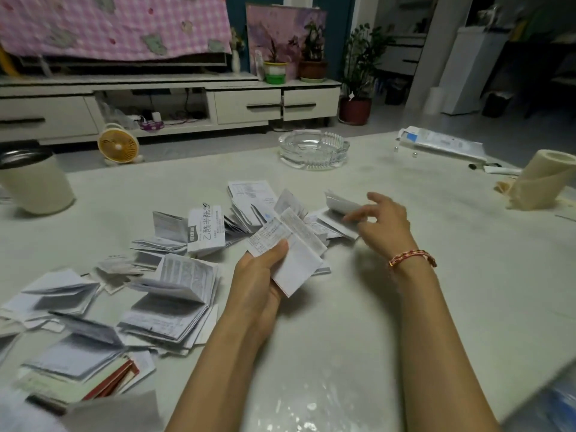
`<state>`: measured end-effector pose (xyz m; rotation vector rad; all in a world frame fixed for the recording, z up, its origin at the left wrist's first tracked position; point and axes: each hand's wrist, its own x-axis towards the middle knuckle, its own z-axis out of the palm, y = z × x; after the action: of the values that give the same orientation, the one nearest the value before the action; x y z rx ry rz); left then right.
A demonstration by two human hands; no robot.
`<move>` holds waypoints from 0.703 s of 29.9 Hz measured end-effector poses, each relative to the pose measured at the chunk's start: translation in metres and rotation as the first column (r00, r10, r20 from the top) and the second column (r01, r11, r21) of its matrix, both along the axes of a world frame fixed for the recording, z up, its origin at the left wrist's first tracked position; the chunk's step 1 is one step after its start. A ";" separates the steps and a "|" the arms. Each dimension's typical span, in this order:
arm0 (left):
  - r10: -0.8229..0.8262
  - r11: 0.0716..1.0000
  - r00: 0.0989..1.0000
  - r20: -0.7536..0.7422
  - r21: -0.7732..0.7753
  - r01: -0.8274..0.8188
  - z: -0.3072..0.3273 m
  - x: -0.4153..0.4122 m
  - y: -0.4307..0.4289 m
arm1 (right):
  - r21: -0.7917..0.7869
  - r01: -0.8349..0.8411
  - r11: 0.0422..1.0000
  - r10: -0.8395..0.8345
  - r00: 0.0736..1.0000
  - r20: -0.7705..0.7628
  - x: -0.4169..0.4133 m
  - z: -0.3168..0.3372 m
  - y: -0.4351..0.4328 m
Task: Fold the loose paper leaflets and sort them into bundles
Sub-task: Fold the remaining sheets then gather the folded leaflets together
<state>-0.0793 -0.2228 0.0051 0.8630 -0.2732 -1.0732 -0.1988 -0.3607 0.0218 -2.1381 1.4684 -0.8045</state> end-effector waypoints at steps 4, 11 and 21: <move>-0.021 0.998 0.989 -0.144 -0.061 0.012 0.007 0.005 0.000 | -0.022 -0.008 1.000 0.008 1.000 0.015 0.006 -0.016 -0.005; -0.094 0.989 0.973 -0.211 -0.131 0.067 0.014 0.000 0.006 | 0.204 -0.126 0.971 -0.078 0.639 0.765 -0.006 0.018 0.014; -0.059 0.986 0.982 -0.182 -0.161 0.030 0.022 0.008 0.016 | -0.059 0.146 0.988 -0.071 0.747 0.661 -0.024 0.053 0.026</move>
<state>-0.0717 -0.2073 0.0269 0.6126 -0.2184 -1.1495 -0.2225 -0.3352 0.0750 -1.5655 1.1759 -1.5224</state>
